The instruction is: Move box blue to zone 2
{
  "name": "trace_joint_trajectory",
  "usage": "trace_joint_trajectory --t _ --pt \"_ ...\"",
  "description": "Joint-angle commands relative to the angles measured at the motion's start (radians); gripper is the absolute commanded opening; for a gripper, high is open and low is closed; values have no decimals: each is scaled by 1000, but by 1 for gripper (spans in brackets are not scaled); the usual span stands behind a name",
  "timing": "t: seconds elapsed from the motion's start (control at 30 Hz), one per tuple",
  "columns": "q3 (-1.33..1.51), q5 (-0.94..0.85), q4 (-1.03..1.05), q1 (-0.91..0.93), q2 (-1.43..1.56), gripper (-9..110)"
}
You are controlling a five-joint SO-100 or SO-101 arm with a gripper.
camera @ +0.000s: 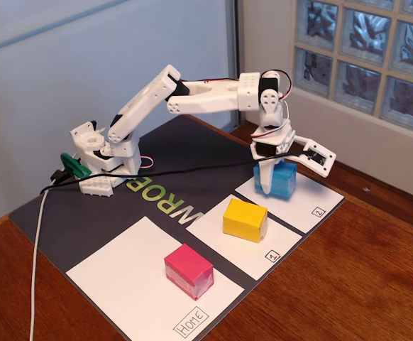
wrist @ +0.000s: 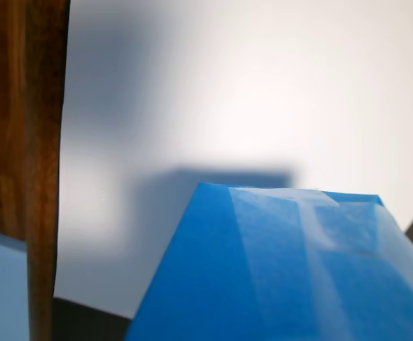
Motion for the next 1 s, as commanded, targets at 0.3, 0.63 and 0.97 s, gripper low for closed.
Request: trace_joint_trajectory --t 0.3,0.63,0.97 --pt "-37 5 -69 -44 -32 0" --pt "-37 -3 -106 -49 -49 1" --pt "-35 -12 -144 -57 -78 1"
